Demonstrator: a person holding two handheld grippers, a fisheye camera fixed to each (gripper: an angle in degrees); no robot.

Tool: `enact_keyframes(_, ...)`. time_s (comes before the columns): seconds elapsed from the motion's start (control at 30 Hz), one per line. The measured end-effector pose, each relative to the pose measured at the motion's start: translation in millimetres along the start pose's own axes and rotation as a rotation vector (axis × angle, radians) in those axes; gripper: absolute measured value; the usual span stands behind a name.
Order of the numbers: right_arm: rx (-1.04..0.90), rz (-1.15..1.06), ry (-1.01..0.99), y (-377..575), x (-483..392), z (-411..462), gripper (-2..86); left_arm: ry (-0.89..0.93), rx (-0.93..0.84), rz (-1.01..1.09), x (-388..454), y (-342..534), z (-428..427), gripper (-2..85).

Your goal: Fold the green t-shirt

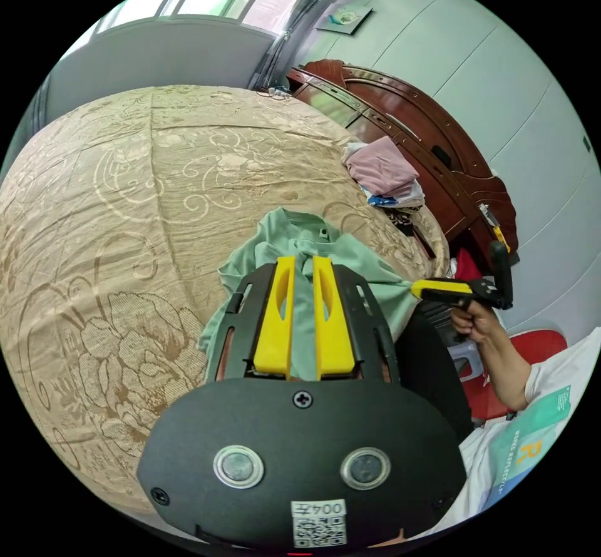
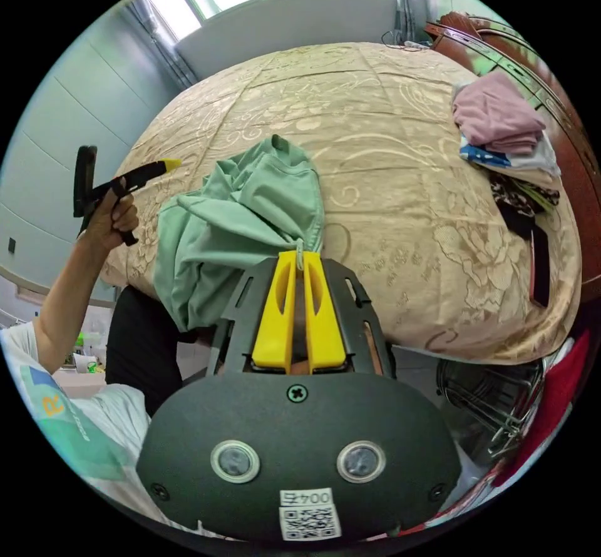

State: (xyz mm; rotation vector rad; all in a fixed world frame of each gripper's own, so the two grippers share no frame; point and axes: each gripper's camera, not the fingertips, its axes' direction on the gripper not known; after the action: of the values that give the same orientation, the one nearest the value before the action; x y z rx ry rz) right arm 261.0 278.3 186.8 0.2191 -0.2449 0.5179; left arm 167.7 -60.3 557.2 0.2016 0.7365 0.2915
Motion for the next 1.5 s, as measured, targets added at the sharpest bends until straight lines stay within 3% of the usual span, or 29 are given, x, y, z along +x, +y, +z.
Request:
enact_keyframes(0.17,0.041,0.172,-0.179,39.1,71.4,-14.9,9.6,-0.038,-0.088,0.018,-8.9,-46.8,37.4,7.1)
enact_keyframes(0.27,0.159,0.165,-0.261,25.2,85.1,-27.0,14.3,-0.095,-0.145,0.054,-11.4,-73.0,57.6,9.0)
enact_keyframes(0.43,0.108,0.137,-0.331,-10.9,93.5,-1.4,20.0,-0.121,-0.262,0.191,0.4,-109.8,90.8,12.8)
enact_keyframes(0.93,0.090,0.203,-0.389,25.8,93.1,4.0,16.1,-0.009,-0.378,0.265,31.6,-172.9,134.6,12.4)
enact_keyframes(1.13,0.033,0.148,-0.337,37.5,55.8,-7.4,11.7,0.106,-0.406,0.143,44.2,-191.3,126.5,4.6)
enact_keyframes(1.2,-0.015,0.135,-0.324,39.3,42.8,-10.5,4.6,0.129,-0.369,0.089,51.1,-196.7,105.6,2.7)
enact_keyframes(1.33,0.138,0.037,-0.194,40.9,7.1,-71.7,2.2,0.110,-0.239,0.092,74.3,-211.5,26.5,1.4)
enact_keyframes(1.5,0.410,-0.136,-0.048,24.4,-53.2,-200.0,1.4,0.007,0.017,0.216,133.2,-227.1,-164.5,0.7)
